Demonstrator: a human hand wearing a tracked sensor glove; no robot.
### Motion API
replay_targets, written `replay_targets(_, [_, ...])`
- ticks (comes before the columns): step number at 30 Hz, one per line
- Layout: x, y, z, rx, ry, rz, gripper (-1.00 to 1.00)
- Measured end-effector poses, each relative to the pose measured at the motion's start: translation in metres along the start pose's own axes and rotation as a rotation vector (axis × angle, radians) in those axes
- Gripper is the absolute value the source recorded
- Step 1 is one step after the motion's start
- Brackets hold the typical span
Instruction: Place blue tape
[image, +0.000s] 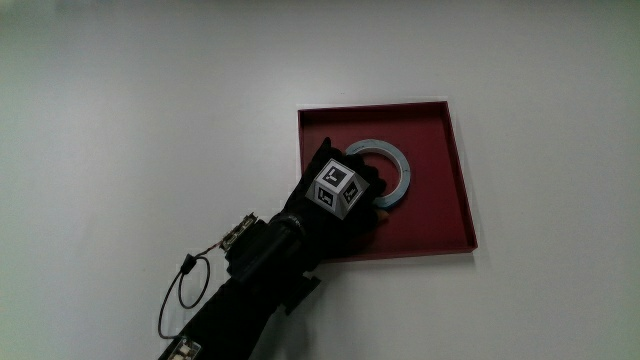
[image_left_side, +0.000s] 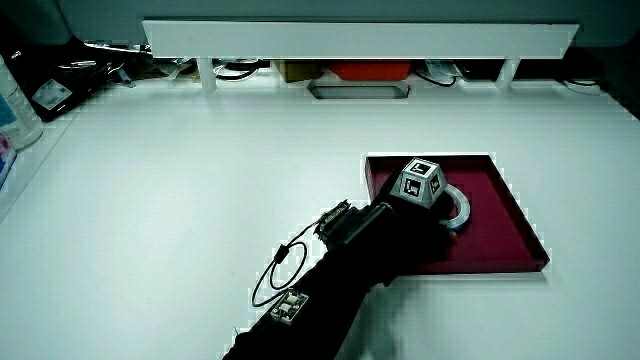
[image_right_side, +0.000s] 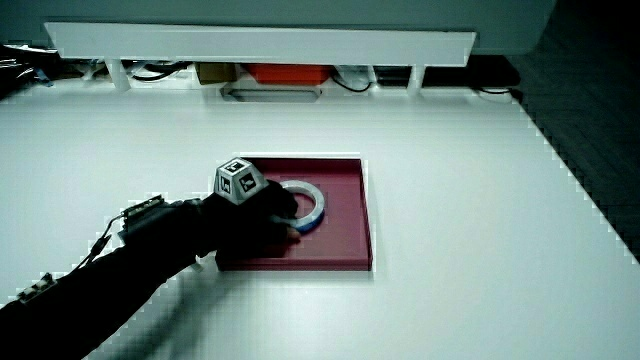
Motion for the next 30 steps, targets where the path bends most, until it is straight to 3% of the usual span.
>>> replay_targets(3, [-0.001, 0.000, -0.003, 0.004, 0.009, -0.004, -0.62])
replay_targets(5, [0.002, -0.003, 0.005, 0.001, 0.023, 0.006, -0.68])
replay_targets(6, [-0.001, -0.002, 0.002, 0.010, -0.006, -0.002, -0.71])
replay_targets(9, [0.001, -0.009, 0.016, 0.022, -0.002, 0.000, -0.79])
replay_targets(11, [-0.001, -0.012, 0.022, 0.024, -0.034, -0.007, -0.85])
replay_targets(12, [0.000, -0.016, 0.029, 0.036, -0.012, -0.013, -0.88])
replay_targets(15, [-0.002, -0.025, 0.043, 0.018, -0.075, -0.039, -0.97])
replay_targets(17, [0.000, -0.035, 0.060, 0.027, -0.062, -0.065, -1.00])
replay_targets(19, [-0.002, -0.043, 0.069, -0.005, -0.110, -0.067, -1.00])
replay_targets(23, [-0.004, -0.063, 0.086, -0.037, -0.121, -0.068, -1.00])
replay_targets(28, [-0.007, -0.085, 0.101, -0.039, -0.118, -0.086, -1.00])
replay_targets(30, [-0.005, -0.093, 0.110, -0.045, -0.086, -0.088, -1.00])
